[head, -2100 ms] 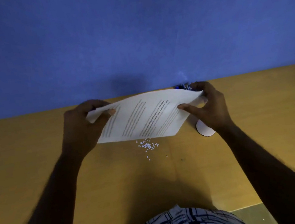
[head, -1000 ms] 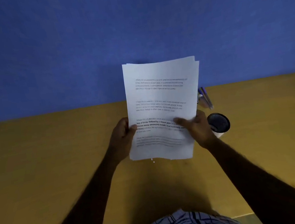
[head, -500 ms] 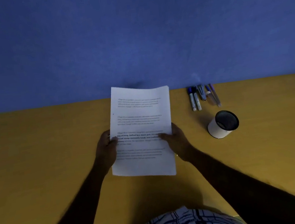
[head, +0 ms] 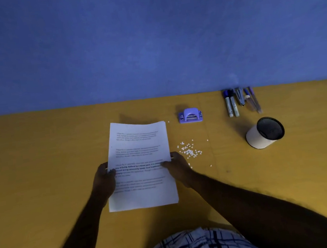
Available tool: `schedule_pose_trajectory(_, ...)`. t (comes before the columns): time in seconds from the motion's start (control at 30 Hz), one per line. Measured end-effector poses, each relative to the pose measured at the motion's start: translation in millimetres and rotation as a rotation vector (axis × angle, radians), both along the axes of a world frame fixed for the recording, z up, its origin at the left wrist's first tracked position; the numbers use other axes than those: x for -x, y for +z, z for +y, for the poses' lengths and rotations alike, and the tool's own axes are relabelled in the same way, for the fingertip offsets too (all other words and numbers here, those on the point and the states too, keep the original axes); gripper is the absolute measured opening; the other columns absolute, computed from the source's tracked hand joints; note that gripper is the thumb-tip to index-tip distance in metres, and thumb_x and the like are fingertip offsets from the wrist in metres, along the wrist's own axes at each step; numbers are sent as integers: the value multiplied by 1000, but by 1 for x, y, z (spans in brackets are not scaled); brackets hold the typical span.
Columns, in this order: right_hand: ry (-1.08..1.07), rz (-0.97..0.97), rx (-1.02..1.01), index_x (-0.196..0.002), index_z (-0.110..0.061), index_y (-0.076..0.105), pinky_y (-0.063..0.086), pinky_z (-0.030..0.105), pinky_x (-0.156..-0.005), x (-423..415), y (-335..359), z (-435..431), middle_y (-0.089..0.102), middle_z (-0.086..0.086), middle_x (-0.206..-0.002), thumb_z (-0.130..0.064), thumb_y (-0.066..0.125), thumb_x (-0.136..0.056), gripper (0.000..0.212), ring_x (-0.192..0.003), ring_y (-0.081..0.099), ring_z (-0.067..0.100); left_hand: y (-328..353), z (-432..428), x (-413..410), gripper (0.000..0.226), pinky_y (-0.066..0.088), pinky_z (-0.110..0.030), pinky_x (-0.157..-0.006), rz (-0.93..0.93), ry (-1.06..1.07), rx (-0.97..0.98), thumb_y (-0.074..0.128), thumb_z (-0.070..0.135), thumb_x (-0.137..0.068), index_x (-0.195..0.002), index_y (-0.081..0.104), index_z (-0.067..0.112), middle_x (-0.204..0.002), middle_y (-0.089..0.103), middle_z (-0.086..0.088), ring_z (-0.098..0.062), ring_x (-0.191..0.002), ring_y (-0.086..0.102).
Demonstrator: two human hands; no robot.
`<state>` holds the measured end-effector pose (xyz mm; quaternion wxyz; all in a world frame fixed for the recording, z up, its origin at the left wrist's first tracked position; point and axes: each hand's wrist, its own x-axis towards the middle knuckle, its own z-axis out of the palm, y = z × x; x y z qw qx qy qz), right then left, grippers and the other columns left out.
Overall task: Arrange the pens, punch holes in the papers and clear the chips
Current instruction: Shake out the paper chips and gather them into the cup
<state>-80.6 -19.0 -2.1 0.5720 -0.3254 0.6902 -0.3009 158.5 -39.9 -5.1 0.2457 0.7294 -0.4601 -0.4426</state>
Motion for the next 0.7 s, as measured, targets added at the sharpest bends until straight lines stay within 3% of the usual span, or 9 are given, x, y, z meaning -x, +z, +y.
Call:
schedule_pose_trajectory(0.2, 108, 55, -12, -126, -6, 54, 54, 43, -92, -18, -7, 3, 63, 9, -125, -14, 60, -89, 38, -109, 62, 25, -6, -1, -20, 23, 54, -50, -84, -47, -23, -45, 44, 9, -97, -118, 55, 7, -108, 65, -16, -34, -93, 63)
schedule_pose_trajectory(0.3, 190, 121, 20, -120, -7, 61, 53, 45, -95, -23, -8, 2, 66, 9, -123, -10, 58, -88, 33, -109, 63, 26, -9, -2, -21, 20, 53, -43, -79, -52, -38, -38, 45, 11, -97, -115, 54, 14, -110, 64, -15, -27, -88, 63)
schedule_pose_trajectory(0.4, 278, 200, 41, -125, -9, 59, 53, 40, -96, -28, -8, -1, 64, 9, -128, -9, 60, -86, 39, -115, 61, 26, -13, -4, -19, 33, 51, -37, -72, -92, -62, -21, 45, 15, -98, -130, 43, 9, -116, 60, -12, -24, -90, 61)
schedule_pose_trajectory(0.5, 343, 351, 63, -125, -13, 55, 52, 47, -97, -30, -10, -1, 57, 12, -124, -17, 62, -83, 43, -117, 55, 30, -16, -5, -16, 44, 48, -27, -63, -111, -84, -19, 47, 16, -98, -139, 32, 12, -117, 58, -9, -20, -85, 60)
schedule_pose_trajectory(0.57, 355, 433, 71, -125, -17, 53, 53, 47, -95, -30, -12, 0, 52, 11, -122, -21, 62, -82, 44, -116, 52, 30, -17, -4, -16, 44, 49, -28, -68, -164, -121, 11, 49, 14, -97, -138, 36, 11, -120, 59, -10, -24, -92, 61)
schedule_pose_trajectory(0.7, 406, 554, 63, -132, -16, 47, 51, 46, -97, -28, -20, 2, 45, 11, -127, -29, 62, -86, 51, -121, 47, 29, -20, -1, -17, 46, 51, -47, -94, -297, -168, 14, 54, 16, -94, -138, 41, 10, -130, 49, -19, -35, -114, 55)
